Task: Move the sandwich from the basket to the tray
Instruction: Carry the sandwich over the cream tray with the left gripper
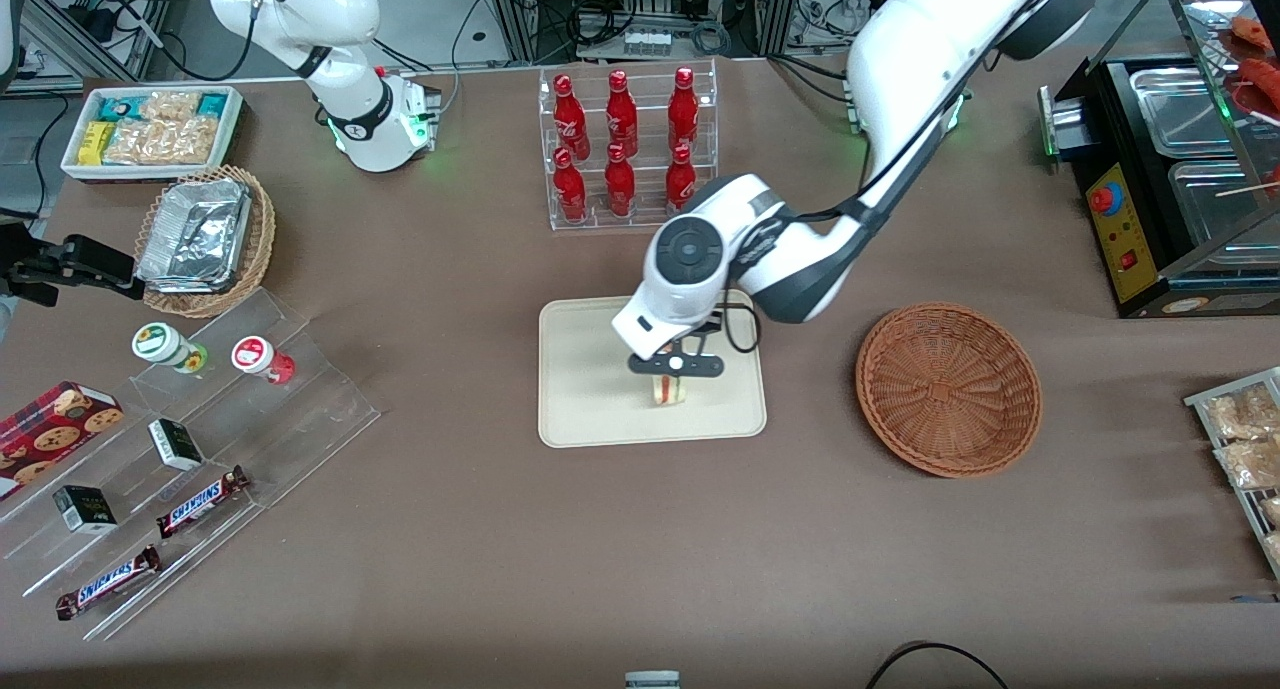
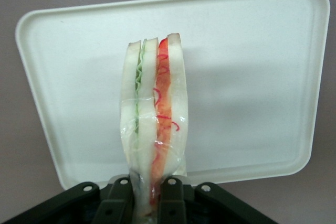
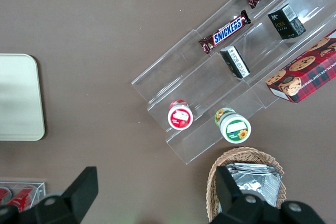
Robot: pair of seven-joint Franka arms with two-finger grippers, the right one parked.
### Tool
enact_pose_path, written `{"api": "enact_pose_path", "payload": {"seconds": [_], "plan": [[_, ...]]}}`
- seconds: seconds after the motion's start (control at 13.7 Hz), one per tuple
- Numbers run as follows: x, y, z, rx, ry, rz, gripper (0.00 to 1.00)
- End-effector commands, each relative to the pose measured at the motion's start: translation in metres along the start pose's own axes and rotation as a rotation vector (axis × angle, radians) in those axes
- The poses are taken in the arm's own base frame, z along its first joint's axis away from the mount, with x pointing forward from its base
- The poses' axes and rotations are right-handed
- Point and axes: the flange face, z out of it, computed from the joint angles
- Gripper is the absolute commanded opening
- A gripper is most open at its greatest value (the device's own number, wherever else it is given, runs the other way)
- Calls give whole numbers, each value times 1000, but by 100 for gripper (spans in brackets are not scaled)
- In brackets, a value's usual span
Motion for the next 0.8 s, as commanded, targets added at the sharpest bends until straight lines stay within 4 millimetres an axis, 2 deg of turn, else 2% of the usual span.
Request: {"api": "enact_pose_path", "payload": {"seconds": [0.0,0.44,0.73], "plan": [[4,14,11,20,5,-27,0],[6,17,40,42,5,-44,0],[7,18,52,49,6,-67,0]]}}
